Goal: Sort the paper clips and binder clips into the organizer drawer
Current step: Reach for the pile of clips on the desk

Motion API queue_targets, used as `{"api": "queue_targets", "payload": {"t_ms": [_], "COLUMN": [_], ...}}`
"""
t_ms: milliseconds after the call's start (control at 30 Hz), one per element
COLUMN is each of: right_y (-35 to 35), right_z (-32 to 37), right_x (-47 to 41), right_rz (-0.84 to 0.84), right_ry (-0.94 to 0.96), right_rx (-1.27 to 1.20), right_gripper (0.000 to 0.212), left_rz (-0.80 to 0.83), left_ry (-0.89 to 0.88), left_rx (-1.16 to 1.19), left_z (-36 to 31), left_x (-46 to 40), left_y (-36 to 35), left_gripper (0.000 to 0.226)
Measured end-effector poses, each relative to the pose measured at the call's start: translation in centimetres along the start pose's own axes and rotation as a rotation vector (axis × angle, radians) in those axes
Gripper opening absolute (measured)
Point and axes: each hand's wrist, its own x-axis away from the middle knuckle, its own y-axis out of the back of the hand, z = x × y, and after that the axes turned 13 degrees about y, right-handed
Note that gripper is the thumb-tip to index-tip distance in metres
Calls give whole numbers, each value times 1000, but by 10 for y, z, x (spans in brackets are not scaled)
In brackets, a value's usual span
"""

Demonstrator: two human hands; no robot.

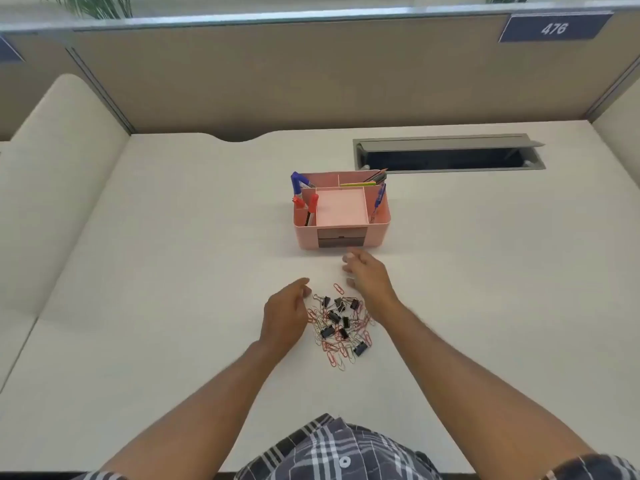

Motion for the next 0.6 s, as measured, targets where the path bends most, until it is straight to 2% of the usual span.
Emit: {"api": "queue_targets", "payload": {"t_ms": [133,333,433,600], "right_y": [-16,-33,-37,-36], "right_z": [6,3,3,3], "right_x": [-11,-18,-21,-22], "right_rz": [-46,-127,-177,-149], "right_ry": [-160,-258,-289,-305], "right_rx": [-442,-930,-1048,-1089], "right_gripper": [29,29,28,33], "left_rz": [66,84,73,69], "left_ry": [189,262,293,366], "left_rx": [178,237,251,324], "left_z": [-11,-7,-9,-14], "left_x": [-9,-15,-18,-22], "left_y": [0,-6,-8,-8], "left_gripper": [29,26,26,26]}}
